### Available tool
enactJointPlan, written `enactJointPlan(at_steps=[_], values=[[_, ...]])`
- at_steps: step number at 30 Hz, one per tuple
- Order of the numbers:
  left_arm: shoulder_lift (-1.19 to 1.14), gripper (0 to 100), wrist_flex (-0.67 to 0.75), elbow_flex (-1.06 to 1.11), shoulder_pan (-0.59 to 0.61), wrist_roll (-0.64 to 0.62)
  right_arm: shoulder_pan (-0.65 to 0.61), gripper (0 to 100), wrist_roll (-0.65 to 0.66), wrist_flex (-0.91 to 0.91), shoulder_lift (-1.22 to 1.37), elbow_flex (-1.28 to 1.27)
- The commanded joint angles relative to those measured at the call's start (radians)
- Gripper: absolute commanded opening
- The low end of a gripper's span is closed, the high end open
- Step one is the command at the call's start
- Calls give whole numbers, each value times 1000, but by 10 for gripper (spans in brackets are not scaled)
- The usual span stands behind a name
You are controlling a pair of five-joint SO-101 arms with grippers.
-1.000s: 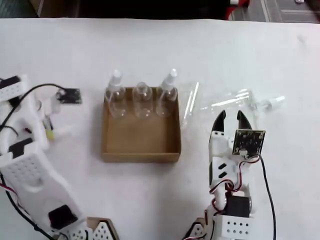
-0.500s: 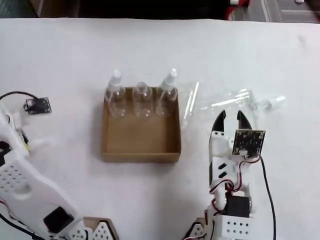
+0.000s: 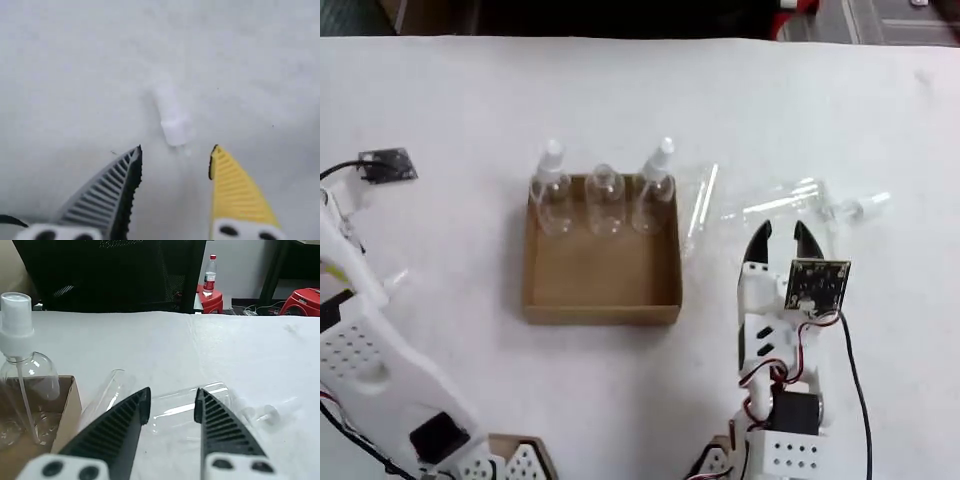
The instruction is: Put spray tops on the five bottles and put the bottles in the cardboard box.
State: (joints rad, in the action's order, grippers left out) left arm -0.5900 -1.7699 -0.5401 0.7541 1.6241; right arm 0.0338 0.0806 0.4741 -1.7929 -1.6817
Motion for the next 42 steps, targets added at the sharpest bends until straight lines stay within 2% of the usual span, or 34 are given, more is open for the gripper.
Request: enactJointPlan(at_steps=[1, 6, 11, 16, 25, 29, 31, 37, 42], values=[[19, 207, -18, -14, -91, -55, -16, 127, 12, 1, -5, -9], [10, 207, 15, 64, -137, -92, -33, 127, 46, 2, -5, -9], [7, 207, 72, 118, -96, -100, -36, 127, 60, -22, 31, -11], [8, 207, 206, 204, -59, -199, -36, 127, 60, -96, 101, -14], [7, 207, 358, 345, -58, -206, -36, 127, 60, -114, 124, -14], [7, 206, 364, 367, -58, -206, -36, 127, 60, -114, 124, -14], [7, 185, 362, 364, -59, -206, -36, 127, 60, -114, 124, -14], [16, 16, 359, 358, -59, -206, -36, 127, 60, -114, 124, -14], [16, 37, 367, 331, -59, -207, -35, 127, 60, -114, 124, -14]])
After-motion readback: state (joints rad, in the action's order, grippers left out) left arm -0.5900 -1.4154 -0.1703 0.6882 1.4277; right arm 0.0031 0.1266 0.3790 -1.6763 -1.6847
